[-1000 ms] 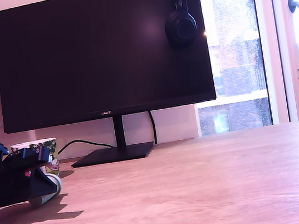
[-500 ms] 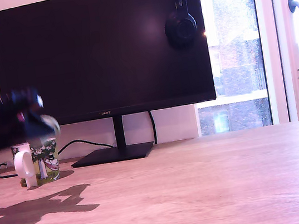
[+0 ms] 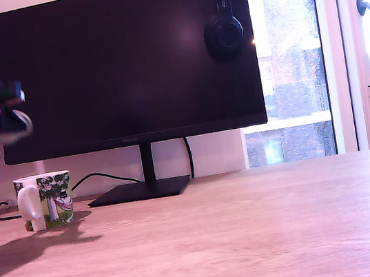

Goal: Pick up the coffee capsules from the table one by one and drop them inside the nearest coffee cup

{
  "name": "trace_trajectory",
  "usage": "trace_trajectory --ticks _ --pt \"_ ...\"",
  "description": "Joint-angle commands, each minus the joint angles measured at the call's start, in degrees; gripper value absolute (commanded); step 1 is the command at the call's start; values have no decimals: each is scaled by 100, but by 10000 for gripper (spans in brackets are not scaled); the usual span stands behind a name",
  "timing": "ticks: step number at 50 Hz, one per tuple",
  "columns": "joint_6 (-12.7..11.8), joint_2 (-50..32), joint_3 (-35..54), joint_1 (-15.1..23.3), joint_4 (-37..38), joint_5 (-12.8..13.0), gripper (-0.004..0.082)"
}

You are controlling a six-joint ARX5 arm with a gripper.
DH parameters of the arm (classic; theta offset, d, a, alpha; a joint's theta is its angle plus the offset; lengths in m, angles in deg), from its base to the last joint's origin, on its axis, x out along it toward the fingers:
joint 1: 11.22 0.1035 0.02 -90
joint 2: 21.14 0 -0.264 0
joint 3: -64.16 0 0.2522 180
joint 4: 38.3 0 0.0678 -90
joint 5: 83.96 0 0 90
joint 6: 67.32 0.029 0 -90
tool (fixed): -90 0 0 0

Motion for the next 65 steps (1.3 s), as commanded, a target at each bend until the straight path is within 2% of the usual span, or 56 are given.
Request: trace_trajectory --ticks 1,13,16,21,27,45,53,60,65 --pt "44 -72 -162 83 -275 -70 69" --pt "44 -68 -483 267 -780 -190 69" --pt "42 -48 -542 284 -898 -308 69" --pt "44 72 -693 299 -1078 -417 69" --pt "42 378 -1060 299 -1419 -435 69" --pt "48 1698 -2885 299 -3187 -538 70" --pt "175 2170 -3646 299 -4129 -535 70" --pt "177 2413 -4028 299 -4817 -538 70" --pt "177 2435 -4109 299 -5031 -535 70"
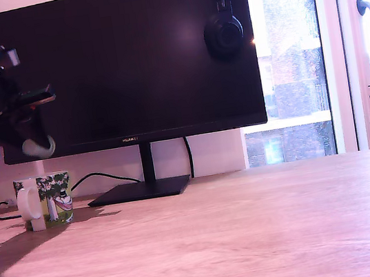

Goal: Pick up the coffee capsules from the table one by one and drop them inside the nearest coffee cup

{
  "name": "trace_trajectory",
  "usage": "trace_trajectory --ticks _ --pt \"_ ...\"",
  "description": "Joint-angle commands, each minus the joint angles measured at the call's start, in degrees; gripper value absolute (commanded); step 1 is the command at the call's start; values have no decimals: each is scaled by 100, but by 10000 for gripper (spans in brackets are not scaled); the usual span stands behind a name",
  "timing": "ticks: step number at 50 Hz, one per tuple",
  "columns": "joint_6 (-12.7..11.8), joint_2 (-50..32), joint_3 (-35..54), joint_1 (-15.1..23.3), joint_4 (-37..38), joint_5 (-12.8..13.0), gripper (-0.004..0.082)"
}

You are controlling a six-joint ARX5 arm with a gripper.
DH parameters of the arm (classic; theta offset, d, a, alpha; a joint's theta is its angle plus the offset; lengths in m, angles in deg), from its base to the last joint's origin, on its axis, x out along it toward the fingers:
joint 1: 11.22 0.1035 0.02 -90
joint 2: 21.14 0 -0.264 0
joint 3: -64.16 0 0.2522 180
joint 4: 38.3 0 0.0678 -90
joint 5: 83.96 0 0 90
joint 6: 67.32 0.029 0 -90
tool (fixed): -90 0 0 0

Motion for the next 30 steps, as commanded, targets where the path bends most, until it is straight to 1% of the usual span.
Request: trace_trajectory --ticks 1,13,30 --pt "28 120 -22 22 -76 -26 70" --pt "39 120 -31 22 -452 -28 77" --pt "39 120 -31 22 -369 -26 77"
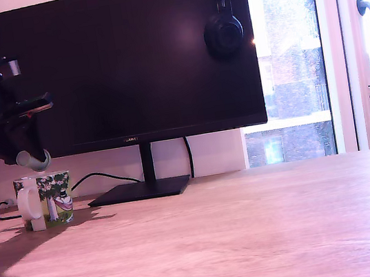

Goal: Pick up the coffee capsules from the table one by one and drop them inside the nearest coffee cup

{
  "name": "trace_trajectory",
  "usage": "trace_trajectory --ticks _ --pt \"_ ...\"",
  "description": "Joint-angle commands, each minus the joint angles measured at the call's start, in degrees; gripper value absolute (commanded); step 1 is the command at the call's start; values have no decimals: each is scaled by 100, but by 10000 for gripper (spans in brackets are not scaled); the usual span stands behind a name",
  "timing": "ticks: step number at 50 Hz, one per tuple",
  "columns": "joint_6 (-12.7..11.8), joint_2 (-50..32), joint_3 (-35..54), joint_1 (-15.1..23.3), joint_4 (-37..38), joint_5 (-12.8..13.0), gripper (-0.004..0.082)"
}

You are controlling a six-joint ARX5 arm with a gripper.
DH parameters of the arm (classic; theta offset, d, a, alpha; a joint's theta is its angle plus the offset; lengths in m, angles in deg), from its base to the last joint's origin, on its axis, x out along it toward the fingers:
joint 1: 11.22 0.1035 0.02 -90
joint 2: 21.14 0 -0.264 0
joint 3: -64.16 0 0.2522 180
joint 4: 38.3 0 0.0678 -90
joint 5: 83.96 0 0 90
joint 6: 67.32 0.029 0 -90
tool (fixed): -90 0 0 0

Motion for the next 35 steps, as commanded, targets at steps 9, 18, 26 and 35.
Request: trace_trajectory --ticks 9,18,26,35 --pt "24 118 -31 22 245 -57 422" --pt "26 118 -42 22 251 -140 780" --pt "26 114 -42 22 310 -140 778" --pt "35 37 -42 20 192 -188 676"
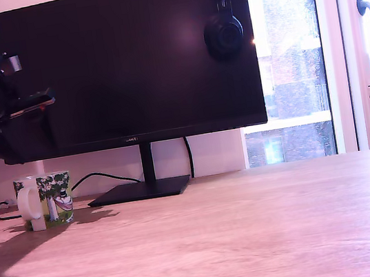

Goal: Pick up the coffee capsules from the table one by one and drop them inside the nearest coffee cup

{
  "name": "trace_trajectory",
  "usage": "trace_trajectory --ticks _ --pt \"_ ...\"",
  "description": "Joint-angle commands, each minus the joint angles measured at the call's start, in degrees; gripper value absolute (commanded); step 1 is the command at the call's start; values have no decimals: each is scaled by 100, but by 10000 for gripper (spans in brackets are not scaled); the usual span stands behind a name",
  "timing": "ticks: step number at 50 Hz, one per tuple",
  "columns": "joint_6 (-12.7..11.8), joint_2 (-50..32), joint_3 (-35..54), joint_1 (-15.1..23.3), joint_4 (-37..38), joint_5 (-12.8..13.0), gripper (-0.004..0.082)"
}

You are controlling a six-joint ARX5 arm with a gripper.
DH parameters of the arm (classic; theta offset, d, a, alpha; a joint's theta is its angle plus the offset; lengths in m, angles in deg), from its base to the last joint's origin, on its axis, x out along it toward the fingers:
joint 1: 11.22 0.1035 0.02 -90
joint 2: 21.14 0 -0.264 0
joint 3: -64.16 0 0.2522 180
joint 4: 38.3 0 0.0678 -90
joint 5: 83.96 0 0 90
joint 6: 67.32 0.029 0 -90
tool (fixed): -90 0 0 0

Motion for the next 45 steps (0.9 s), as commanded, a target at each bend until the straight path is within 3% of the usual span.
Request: trace_trajectory --ticks 1,4,12,28,45 --pt "35 22 -42 20 -37 -57 641" --pt "131 -72 -42 20 -92 -140 499" --pt "208 -350 -39 20 -188 -343 -22" --pt "332 -975 179 22 -90 -393 -11" --pt "328 -2361 2111 125 1303 -535 -11"
